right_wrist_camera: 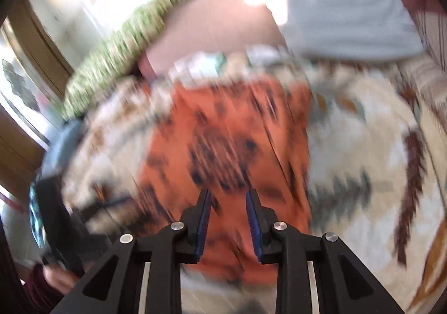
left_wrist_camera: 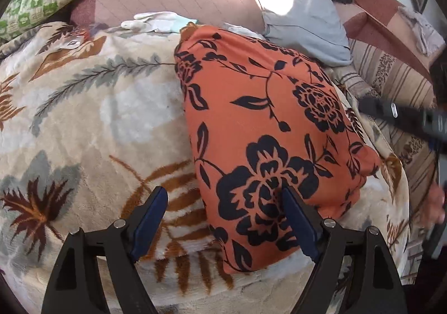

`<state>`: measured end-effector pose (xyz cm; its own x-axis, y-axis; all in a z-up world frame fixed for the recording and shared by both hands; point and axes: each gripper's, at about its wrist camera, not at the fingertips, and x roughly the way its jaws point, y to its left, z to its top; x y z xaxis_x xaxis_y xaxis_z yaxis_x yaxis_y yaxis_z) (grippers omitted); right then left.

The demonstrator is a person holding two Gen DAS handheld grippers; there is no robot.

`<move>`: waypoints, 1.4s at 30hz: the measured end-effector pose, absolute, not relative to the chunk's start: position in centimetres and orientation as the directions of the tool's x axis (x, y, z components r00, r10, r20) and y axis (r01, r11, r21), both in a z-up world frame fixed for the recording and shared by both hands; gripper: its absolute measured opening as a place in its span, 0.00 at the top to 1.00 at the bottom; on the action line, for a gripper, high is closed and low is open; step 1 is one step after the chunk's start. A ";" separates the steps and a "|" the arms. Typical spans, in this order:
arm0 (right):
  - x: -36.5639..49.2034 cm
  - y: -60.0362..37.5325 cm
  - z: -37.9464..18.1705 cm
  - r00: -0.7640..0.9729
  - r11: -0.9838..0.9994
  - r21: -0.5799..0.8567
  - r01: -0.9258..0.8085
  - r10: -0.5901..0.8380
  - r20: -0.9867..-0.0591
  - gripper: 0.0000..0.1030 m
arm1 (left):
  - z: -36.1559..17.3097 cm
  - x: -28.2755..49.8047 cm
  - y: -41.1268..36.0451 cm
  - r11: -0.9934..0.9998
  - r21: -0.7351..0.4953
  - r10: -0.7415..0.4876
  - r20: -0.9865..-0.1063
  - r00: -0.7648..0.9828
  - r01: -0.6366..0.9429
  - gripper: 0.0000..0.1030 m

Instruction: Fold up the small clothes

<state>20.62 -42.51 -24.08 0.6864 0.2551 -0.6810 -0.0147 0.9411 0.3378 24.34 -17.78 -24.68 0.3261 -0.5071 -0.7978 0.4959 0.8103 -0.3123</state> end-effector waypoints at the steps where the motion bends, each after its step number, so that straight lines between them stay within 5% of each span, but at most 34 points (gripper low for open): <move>1: 21.7 -42.0 -23.3 0.701 0.941 0.338 -0.028 0.260 -0.664 0.71 | -24.7 24.2 -17.8 0.809 -0.300 -0.503 -0.797 0.333 0.505 0.19; 7: 30.2 -39.3 -23.3 0.666 0.917 0.397 -0.043 0.323 -0.673 0.71 | -25.0 23.9 -18.0 0.789 -0.307 -0.515 -0.802 0.303 0.532 0.18; 14: 41.2 -37.6 -29.7 0.403 0.971 0.236 0.037 0.201 -0.893 0.72 | -26.7 24.5 -17.7 0.776 -0.372 -0.539 -0.810 0.230 0.510 0.17; 19: 40.6 -38.1 -26.0 0.535 0.966 0.252 0.052 0.186 -0.824 0.72 | -26.6 24.0 -17.7 0.770 -0.363 -0.536 -0.815 0.222 0.525 0.17; 24: 40.4 -34.1 -23.8 0.502 0.902 0.406 -0.146 0.422 -0.755 0.72 | -26.7 23.0 -17.3 0.771 -0.360 -0.534 -0.815 0.225 0.525 0.17; 30: 44.7 -31.3 -28.4 0.410 0.949 0.298 -0.103 0.313 -0.857 0.75 | -26.7 22.5 -17.0 0.771 -0.356 -0.534 -0.813 0.231 0.528 0.17; 42: 35.2 -39.9 -21.2 0.733 0.940 0.339 0.026 0.212 -0.646 0.72 | -25.2 24.0 -16.7 0.755 -0.390 -0.569 -0.790 0.231 0.527 0.17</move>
